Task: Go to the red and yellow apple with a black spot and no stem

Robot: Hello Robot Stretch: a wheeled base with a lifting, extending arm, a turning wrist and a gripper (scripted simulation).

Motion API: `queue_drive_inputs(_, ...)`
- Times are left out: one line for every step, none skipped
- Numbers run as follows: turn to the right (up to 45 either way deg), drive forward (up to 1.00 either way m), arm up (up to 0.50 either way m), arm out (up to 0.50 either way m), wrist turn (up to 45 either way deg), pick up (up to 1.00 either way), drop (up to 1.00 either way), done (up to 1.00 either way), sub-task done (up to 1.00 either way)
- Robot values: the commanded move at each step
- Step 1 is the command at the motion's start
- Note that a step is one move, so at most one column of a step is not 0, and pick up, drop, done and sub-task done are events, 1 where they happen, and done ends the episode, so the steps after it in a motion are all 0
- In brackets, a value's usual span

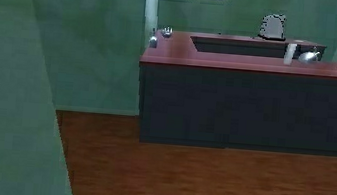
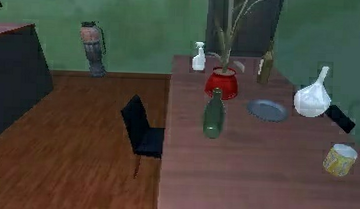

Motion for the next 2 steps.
queue_drive_inputs(0.0, 0.30, 0.00, 0.00, 0.0, 0.00, 0.00, 0.00, 0.00)
queue_drive_inputs(12.0, 0.00, 0.00, 0.00, 0.0, 0.00, 0.00, 0.00, 0.00)
